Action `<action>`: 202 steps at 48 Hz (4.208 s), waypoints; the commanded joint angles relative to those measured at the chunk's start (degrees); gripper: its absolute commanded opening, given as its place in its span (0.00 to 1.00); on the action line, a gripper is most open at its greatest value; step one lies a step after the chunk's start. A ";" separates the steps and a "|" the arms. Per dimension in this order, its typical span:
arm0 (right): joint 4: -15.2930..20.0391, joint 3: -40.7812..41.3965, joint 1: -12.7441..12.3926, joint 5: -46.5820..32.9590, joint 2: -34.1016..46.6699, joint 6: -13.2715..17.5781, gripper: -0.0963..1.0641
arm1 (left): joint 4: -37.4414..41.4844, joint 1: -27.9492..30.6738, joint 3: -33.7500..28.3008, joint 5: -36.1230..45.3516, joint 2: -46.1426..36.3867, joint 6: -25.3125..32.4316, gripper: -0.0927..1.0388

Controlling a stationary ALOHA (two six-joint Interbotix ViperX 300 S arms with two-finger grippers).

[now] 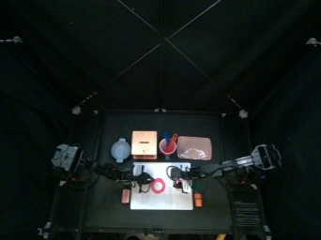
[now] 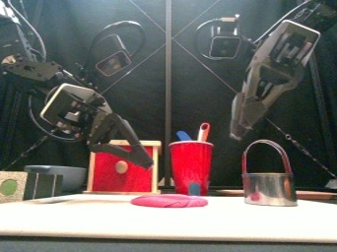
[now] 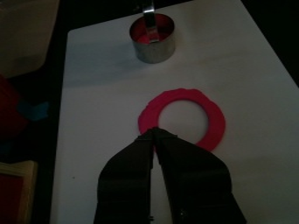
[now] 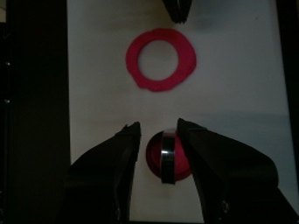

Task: Get the cutter from the drawer then cut the dough then place the extra dough in the bowl
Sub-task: Place the extra dough in the bowl

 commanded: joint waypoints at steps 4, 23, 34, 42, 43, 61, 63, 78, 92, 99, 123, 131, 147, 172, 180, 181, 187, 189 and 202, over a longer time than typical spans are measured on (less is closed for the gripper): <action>-1.32 -0.62 -0.18 -5.89 -0.97 -0.18 0.75 | -0.09 0.88 -2.64 2.99 -1.14 0.09 0.63; -2.72 -0.18 -0.26 -14.50 1.05 -0.18 0.75 | 0.97 3.52 -9.32 19.78 -0.18 1.14 0.78; -2.72 -0.53 -0.18 -14.68 2.64 -0.18 0.75 | 0.97 6.06 -11.60 25.40 0.70 1.23 0.78; -2.55 0.00 -0.09 -14.68 2.99 -0.18 0.75 | 1.58 6.33 -12.74 26.81 1.14 1.23 0.78; -2.55 0.09 -0.18 -14.68 2.90 -0.09 0.75 | 1.58 6.33 -12.83 26.89 1.23 1.23 0.78; -2.64 3.43 -2.02 -14.68 0.35 -0.09 0.75 | 0.70 5.89 -14.33 27.33 3.52 1.14 0.78; -2.72 3.69 -2.02 -14.59 -0.09 -0.18 0.75 | 0.53 5.89 -14.41 27.33 3.78 1.14 0.78; -2.72 5.01 -2.46 -14.68 -2.29 -0.09 0.75 | 0.18 5.80 -15.47 27.51 5.10 1.14 0.77; -2.64 5.62 -2.46 -14.68 -2.29 -0.09 0.75 | 0.26 5.80 -15.64 29.53 5.71 1.14 0.76; -2.46 5.80 -2.46 -14.59 -2.20 -0.09 0.75 | 0.79 5.45 -15.64 30.32 5.71 1.14 0.74; -2.29 5.80 -2.46 -14.68 -2.29 -0.09 0.75 | 1.58 5.27 -15.64 31.55 5.80 1.14 0.65; -2.20 5.80 -2.46 -14.59 -2.29 -0.09 0.75 | 2.55 5.19 -15.64 31.82 5.80 1.14 0.63; -2.20 5.80 -2.46 -14.68 -2.29 -0.09 0.75 | 4.22 5.19 -15.64 31.82 5.71 1.14 0.60; -1.85 5.98 -2.46 -14.50 -2.29 -0.09 0.75 | 5.27 4.75 -16.08 31.29 -2.37 1.23 0.59; -2.02 5.89 -2.55 -14.33 -2.37 -0.09 0.75 | 5.89 4.83 -14.06 29.88 -7.91 1.23 0.59; -1.93 5.98 -2.46 -14.33 -2.37 -0.09 0.75 | 5.98 4.92 -13.71 29.71 -8.53 1.23 0.59; -2.02 5.98 -2.46 -14.33 -2.37 -0.09 0.75 | 6.86 5.36 -10.63 28.74 -12.57 1.23 0.59; -2.20 6.06 -2.46 -14.33 -2.37 -0.09 0.75 | 7.03 5.71 -9.23 28.21 -14.15 1.23 0.59; -2.29 6.15 -2.29 -14.33 -2.37 -0.18 0.75 | 7.03 7.47 -0.44 26.98 -25.40 1.23 0.59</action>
